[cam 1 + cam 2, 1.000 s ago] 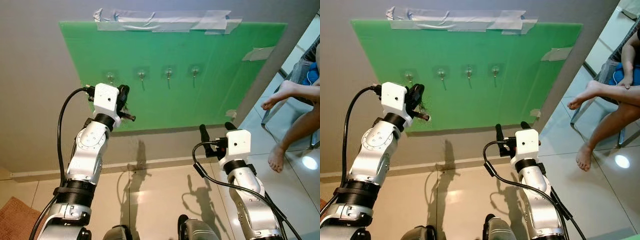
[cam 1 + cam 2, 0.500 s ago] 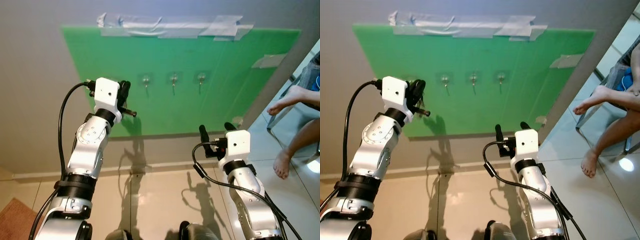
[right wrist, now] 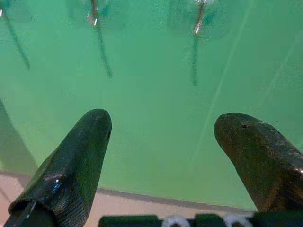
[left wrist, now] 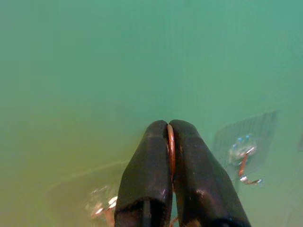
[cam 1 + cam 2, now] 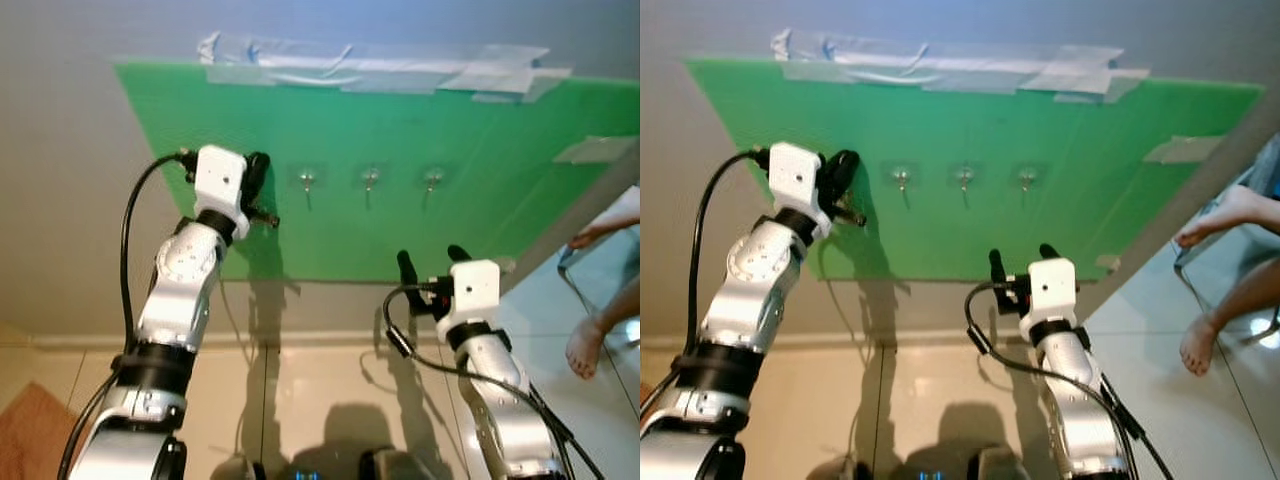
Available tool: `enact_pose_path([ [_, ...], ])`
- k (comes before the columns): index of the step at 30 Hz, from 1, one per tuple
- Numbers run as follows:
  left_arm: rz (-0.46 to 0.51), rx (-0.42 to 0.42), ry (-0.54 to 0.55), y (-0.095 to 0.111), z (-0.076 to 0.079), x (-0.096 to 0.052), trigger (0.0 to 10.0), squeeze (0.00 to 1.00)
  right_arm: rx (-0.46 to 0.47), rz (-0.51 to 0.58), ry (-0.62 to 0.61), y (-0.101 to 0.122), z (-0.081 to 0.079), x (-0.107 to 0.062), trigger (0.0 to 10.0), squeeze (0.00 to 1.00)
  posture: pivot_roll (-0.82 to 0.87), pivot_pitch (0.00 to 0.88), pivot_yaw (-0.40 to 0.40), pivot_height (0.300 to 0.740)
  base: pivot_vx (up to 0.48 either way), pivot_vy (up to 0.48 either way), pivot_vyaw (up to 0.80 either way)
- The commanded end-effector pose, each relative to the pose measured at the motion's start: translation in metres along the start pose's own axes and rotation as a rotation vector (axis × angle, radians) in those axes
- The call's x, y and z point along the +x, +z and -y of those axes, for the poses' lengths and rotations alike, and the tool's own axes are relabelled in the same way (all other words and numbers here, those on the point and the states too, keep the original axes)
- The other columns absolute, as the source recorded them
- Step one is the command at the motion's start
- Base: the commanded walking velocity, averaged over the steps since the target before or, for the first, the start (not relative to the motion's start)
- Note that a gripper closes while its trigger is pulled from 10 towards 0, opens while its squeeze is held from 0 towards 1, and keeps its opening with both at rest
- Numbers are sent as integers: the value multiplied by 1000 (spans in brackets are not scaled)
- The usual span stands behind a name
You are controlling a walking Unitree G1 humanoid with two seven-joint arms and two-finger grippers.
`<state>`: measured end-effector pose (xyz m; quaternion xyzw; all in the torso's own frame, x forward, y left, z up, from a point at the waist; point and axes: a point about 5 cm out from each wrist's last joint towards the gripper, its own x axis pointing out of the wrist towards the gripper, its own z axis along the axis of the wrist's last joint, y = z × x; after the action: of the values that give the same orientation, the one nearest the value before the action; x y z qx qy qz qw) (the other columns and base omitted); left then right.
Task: Hang keys on a hook
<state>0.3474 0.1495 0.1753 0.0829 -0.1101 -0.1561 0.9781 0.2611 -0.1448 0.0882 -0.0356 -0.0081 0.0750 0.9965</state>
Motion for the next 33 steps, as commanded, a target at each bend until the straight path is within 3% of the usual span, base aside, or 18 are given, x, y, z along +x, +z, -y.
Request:
enact_pose_path([
  [1,5,9,12,2,-4,-1,0,0,-6,-36,-1,-7,2,-6,10000,0,-140,138,-12,740,0,0,0],
  [13,39,44,-30,14,-5,12,0,0,-7,-38,3,-6,1,-6,10000,0,-142,139,-12,740,0,0,0],
  [21,77,30,-25,31,-12,37,0,0,-10,-43,7,-7,1,-7,10000,0,-151,140,-22,740,0,0,0],
  [26,66,1,-10,34,-16,46,0,0,-15,-45,6,-7,3,-8,10000,0,-151,140,-22,740,0,0,0],
  [31,13,-114,79,26,-32,50,0,0,-18,-48,3,-6,5,-10,10000,0,-178,146,-31,740,0,0,0],
  [33,-20,-247,168,18,-46,49,0,0,-21,-53,1,-7,6,-12,10000,0,-190,149,-32,740,0,0,0],
])
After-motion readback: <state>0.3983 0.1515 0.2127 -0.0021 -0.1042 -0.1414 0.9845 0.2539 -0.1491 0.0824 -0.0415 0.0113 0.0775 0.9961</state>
